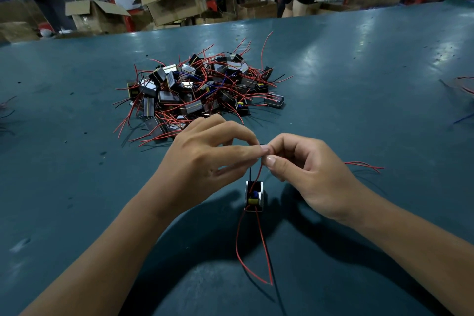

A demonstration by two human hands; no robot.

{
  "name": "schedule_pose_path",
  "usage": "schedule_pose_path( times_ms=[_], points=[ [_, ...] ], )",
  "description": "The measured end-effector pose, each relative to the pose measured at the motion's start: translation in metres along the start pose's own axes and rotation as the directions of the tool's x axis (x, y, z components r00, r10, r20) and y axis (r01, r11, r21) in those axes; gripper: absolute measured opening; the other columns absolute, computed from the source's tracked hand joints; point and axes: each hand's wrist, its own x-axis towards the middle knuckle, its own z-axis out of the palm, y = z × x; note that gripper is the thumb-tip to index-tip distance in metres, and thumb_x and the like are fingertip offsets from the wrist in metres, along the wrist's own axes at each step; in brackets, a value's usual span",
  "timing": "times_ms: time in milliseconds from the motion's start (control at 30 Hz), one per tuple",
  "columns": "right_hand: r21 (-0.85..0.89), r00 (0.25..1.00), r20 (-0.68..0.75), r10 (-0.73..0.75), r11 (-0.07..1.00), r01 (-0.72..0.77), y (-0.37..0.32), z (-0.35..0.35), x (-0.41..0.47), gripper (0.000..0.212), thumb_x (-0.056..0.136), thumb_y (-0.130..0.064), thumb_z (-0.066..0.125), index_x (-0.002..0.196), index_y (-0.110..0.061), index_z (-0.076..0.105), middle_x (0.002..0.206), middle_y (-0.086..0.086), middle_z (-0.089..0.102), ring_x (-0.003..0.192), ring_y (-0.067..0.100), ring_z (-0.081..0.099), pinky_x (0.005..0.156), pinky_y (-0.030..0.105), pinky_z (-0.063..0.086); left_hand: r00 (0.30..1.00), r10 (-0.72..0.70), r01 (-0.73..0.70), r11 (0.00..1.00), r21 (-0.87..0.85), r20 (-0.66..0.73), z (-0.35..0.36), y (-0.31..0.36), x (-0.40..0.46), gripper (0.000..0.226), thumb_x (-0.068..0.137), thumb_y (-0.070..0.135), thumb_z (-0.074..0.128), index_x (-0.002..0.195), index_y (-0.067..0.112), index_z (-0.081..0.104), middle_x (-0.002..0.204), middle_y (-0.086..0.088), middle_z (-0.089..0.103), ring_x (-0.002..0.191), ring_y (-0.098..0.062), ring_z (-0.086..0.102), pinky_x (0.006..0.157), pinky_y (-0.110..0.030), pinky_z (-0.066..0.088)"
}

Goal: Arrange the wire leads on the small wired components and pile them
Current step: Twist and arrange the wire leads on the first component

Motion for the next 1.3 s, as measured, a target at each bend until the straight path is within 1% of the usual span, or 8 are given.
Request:
schedule_pose_path(
  times_ms=[200,400,567,700,900,1133,1233,1300],
  points=[
    [-0.015,0.999,0.034,-0.001,1.0,0.001,0.0,0.0,-0.001,0.007,0.09,-0.02,0.059,0.087,-0.017,0.064,0.065,-0.014,0.052,0.06,0.003,0.042,0.057,0.015,0.037,0.998,-0.047,0.05,0.995,-0.091,0.032,-0.002,-0.001,0.002,0.018,0.089,0.02,0.077,0.107,0.018,0.079,0.101,0.0,0.07,0.08,-0.022,0.052,0.071,-0.039,0.047],
    [-0.012,0.995,0.104,0.012,1.0,-0.011,-0.003,-0.003,-0.002,0.009,0.095,-0.012,0.06,0.088,-0.016,0.064,0.069,-0.014,0.057,0.062,0.001,0.045,0.06,0.014,0.038,0.999,0.001,0.001,0.999,-0.042,0.05,-0.007,0.002,0.004,0.016,0.092,0.026,0.072,0.102,0.017,0.08,0.095,-0.003,0.07,0.077,-0.026,0.054,0.067,-0.042,0.047],
    [-0.035,0.99,0.143,0.014,0.999,-0.009,-0.006,-0.003,-0.002,0.008,0.091,-0.016,0.059,0.088,-0.01,0.063,0.073,-0.001,0.054,0.065,0.007,0.042,0.061,0.019,0.036,0.995,0.059,-0.062,0.997,0.034,0.086,-0.014,0.003,0.003,0.015,0.096,0.025,0.069,0.102,0.017,0.08,0.096,-0.001,0.069,0.079,-0.023,0.053,0.066,-0.042,0.046],
    [-0.053,0.989,0.145,0.013,0.999,-0.005,-0.007,-0.004,-0.003,0.01,0.095,-0.01,0.06,0.086,-0.014,0.063,0.076,0.003,0.057,0.068,0.011,0.045,0.063,0.023,0.039,0.992,0.071,-0.077,0.996,0.053,0.105,-0.017,0.006,0.004,0.018,0.099,0.026,0.065,0.096,0.016,0.079,0.094,-0.001,0.068,0.077,-0.025,0.054,0.064,-0.045,0.046],
    [-0.076,0.991,0.133,-0.004,0.997,0.014,-0.008,-0.001,-0.004,0.008,0.09,-0.017,0.061,0.083,-0.019,0.062,0.069,-0.011,0.055,0.062,0.003,0.045,0.06,0.015,0.038,0.991,0.072,-0.075,0.997,0.017,0.112,-0.018,0.009,0.006,0.025,0.1,0.028,0.061,0.09,0.013,0.078,0.092,0.0,0.067,0.079,-0.022,0.052,0.064,-0.041,0.046],
    [-0.238,0.993,0.089,-0.074,0.967,0.093,-0.003,0.0,-0.006,0.008,0.092,-0.021,0.061,0.084,-0.024,0.061,0.067,-0.021,0.057,0.06,0.001,0.049,0.061,0.012,0.037,0.967,-0.089,0.151,0.954,-0.257,0.237,-0.014,0.009,0.005,0.011,0.095,0.02,0.068,0.089,0.011,0.072,0.087,0.002,0.061,0.076,-0.013,0.055,0.067,-0.028,0.045],
    [-0.311,0.99,0.058,-0.132,0.94,0.143,-0.003,0.001,-0.007,0.012,0.094,-0.023,0.061,0.084,-0.03,0.058,0.064,-0.022,0.054,0.055,0.002,0.045,0.056,0.012,0.034,0.94,-0.182,0.282,0.891,-0.356,0.29,-0.011,0.01,0.004,0.012,0.096,0.021,0.064,0.088,0.014,0.069,0.083,0.004,0.059,0.073,-0.015,0.056,0.065,-0.028,0.045],
    [-0.373,0.983,0.039,-0.18,0.91,0.182,-0.004,0.001,-0.008,0.01,0.094,-0.021,0.061,0.086,-0.028,0.06,0.065,-0.021,0.054,0.055,0.003,0.046,0.056,0.01,0.033,0.892,-0.269,0.418,0.799,-0.433,0.363,-0.01,0.012,0.003,0.014,0.097,0.028,0.062,0.088,0.02,0.068,0.078,0.008,0.059,0.07,-0.011,0.056,0.063,-0.028,0.046]
  ],
)
